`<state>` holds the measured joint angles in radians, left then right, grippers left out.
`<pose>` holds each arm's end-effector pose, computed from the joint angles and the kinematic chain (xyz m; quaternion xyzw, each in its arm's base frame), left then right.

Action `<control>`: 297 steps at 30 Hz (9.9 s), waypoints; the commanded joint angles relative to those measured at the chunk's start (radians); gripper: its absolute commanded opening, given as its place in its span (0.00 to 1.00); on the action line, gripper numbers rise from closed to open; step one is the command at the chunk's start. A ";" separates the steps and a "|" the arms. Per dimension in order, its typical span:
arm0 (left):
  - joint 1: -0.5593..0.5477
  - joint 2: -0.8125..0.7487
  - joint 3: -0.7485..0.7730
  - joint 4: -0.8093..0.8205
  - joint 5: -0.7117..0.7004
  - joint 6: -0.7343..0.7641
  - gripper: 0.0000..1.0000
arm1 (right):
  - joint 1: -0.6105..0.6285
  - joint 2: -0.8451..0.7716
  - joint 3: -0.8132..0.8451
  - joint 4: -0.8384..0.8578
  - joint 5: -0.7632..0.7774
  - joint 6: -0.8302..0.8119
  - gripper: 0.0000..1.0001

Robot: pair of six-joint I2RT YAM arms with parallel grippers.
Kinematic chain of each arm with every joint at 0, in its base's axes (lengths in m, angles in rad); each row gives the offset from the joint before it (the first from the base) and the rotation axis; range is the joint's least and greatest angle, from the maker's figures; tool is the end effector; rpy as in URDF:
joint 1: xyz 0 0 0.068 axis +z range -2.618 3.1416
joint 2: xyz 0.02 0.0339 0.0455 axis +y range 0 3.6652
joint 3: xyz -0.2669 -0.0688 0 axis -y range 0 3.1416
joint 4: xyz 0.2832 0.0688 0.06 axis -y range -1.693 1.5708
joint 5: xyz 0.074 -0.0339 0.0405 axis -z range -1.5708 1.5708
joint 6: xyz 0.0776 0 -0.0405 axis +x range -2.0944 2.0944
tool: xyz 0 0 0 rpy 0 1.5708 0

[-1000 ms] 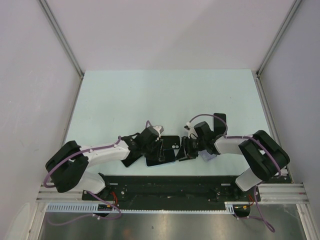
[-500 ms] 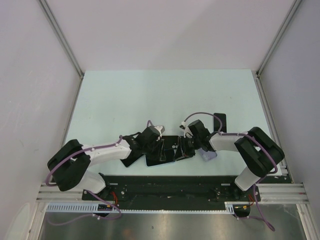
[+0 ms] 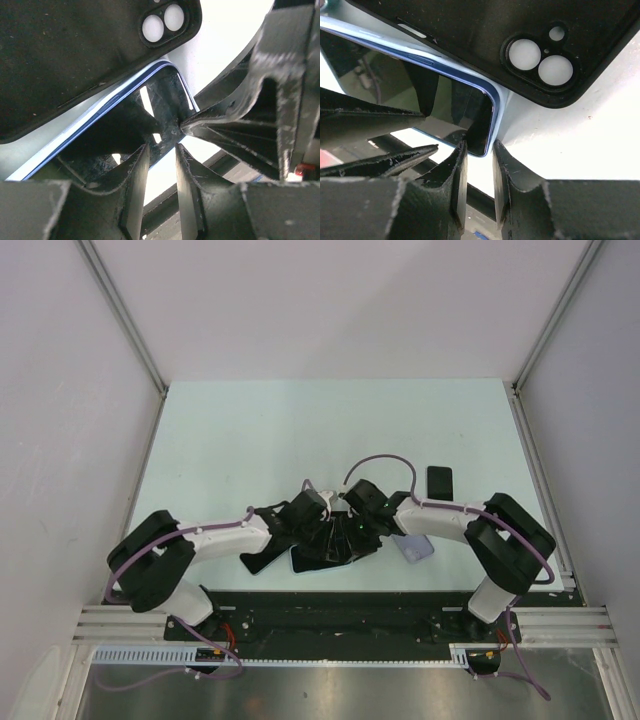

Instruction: Put the phone into the phone case

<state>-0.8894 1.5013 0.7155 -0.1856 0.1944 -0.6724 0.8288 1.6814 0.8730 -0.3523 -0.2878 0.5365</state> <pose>0.1954 -0.2648 0.0979 0.1315 0.9422 -0.2727 0.1434 0.2187 0.2711 0.0793 -0.1700 0.9544 0.2361 0.0678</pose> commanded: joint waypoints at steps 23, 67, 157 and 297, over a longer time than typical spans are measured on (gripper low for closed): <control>-0.006 -0.009 -0.045 -0.129 -0.136 0.039 0.38 | -0.034 -0.023 -0.084 0.202 -0.077 0.069 0.33; 0.040 0.220 -0.054 -0.137 -0.141 0.091 0.31 | -0.047 0.176 -0.120 0.181 0.070 0.037 0.20; 0.063 -0.650 -0.169 -0.098 -0.317 0.014 1.00 | -0.747 -0.580 -0.365 -0.117 0.089 0.048 0.75; 0.834 -0.415 -0.343 -0.132 0.114 -0.016 0.96 | 0.070 0.339 0.170 0.783 -0.226 0.539 0.65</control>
<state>-0.0620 1.0752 0.4160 -0.2859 0.2958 -0.6975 0.8940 1.9774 1.0214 0.2909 -0.5034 0.9710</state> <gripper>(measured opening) 0.963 0.653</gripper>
